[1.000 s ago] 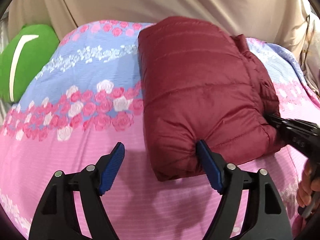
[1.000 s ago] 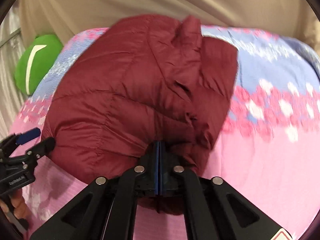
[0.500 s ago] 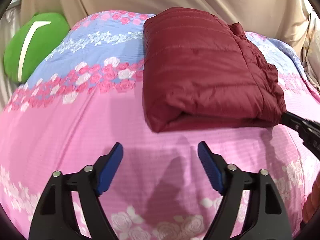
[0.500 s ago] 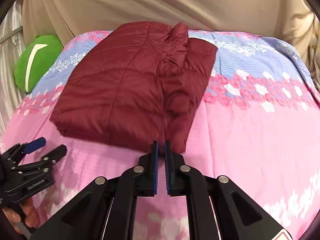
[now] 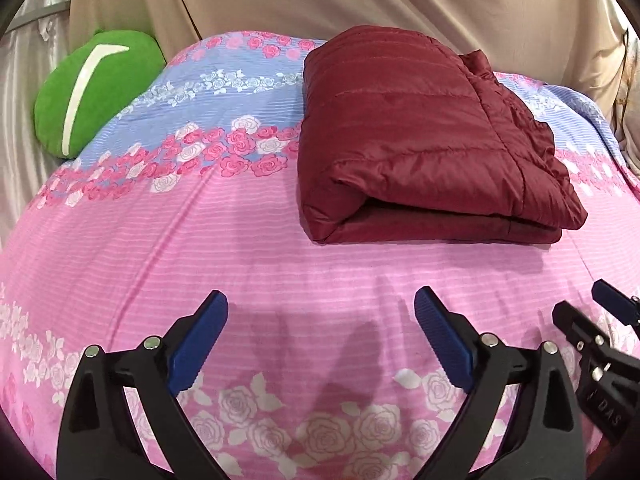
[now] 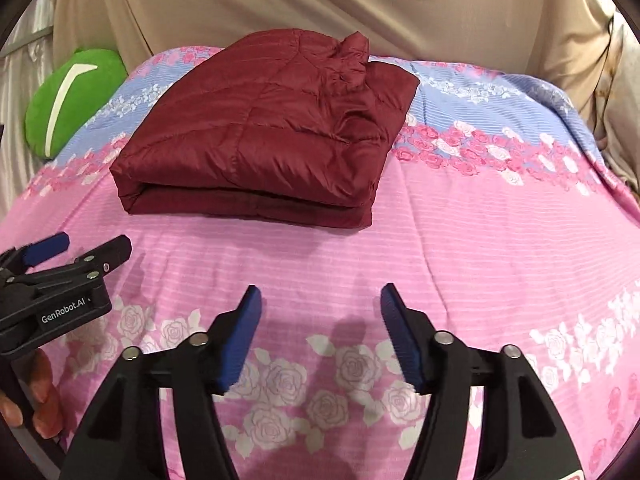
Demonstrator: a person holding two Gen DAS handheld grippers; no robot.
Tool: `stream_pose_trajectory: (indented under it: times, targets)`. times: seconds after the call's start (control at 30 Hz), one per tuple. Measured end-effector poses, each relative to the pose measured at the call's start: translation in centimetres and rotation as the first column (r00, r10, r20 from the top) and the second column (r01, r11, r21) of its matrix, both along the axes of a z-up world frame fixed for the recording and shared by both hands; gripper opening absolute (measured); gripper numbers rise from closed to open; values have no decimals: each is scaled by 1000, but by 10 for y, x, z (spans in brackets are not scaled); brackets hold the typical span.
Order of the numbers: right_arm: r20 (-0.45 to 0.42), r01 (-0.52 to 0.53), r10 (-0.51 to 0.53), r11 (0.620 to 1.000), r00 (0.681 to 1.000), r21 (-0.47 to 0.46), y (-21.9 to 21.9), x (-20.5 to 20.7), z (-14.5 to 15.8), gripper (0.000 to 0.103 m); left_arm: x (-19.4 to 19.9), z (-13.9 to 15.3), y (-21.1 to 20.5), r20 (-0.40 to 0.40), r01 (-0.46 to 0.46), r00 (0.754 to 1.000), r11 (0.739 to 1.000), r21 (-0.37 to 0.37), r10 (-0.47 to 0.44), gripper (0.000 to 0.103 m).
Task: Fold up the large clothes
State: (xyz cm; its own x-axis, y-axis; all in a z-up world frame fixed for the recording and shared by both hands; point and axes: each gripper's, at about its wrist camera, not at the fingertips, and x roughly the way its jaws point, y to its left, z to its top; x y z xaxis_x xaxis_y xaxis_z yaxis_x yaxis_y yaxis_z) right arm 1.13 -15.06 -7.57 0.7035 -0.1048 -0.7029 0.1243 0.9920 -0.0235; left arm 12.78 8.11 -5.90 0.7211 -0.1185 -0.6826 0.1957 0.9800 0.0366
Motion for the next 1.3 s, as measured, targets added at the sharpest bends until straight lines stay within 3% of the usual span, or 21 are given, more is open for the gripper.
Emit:
stream_pose_trajectory:
  times: [0.37, 1.3]
  targets:
    - [-3, 12, -12, 1000, 1000, -11, 4, -5, -3, 72, -14, 3, -11, 51, -8, 999, 999, 36, 6, 96]
    - [-9, 44, -44, 999, 999, -14, 7, -3, -7, 77, -20, 0, -22, 53, -9, 999, 996, 87, 4, 98]
